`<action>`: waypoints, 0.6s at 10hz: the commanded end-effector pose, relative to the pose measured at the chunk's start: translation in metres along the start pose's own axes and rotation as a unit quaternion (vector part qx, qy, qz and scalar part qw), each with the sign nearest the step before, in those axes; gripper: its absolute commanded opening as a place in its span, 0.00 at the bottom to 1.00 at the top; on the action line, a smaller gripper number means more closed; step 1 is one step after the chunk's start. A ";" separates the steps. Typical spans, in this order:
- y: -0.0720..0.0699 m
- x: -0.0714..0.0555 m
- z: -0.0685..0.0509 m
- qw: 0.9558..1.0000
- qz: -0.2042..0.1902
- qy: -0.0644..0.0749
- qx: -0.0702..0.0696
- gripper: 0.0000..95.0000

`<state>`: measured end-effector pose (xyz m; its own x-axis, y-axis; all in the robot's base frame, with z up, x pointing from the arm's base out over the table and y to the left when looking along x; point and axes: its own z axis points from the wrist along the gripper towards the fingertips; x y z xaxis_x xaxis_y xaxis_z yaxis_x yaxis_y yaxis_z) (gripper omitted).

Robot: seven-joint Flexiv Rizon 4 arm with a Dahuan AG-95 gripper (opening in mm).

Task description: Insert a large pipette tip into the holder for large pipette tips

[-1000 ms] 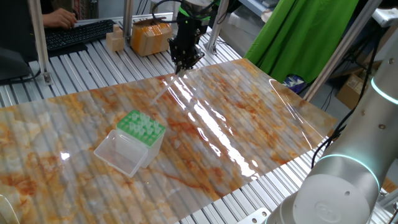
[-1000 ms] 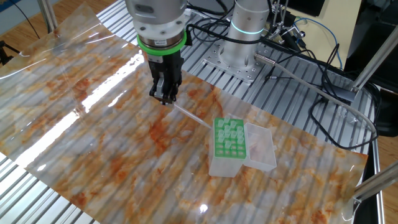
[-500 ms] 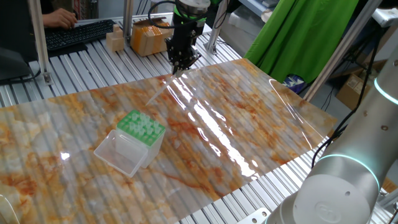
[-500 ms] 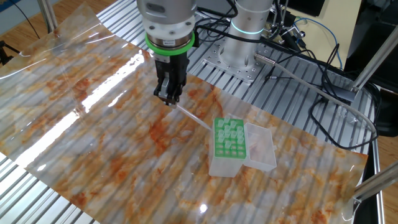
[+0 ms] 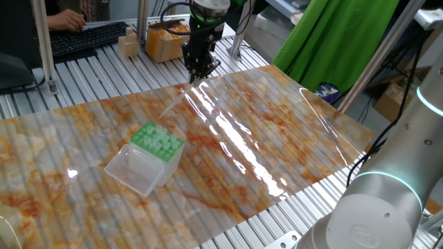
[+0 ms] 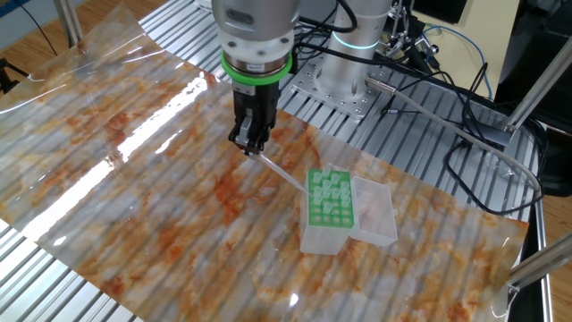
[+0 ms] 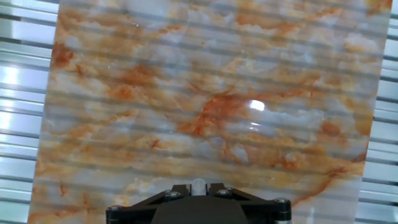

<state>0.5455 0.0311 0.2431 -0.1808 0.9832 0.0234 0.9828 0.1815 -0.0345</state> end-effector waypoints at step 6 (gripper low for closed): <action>0.002 0.003 0.004 0.999 0.014 -0.023 -0.020 0.00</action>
<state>0.5470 0.0354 0.2391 -0.1471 0.9888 -0.0242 0.9890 0.1473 0.0093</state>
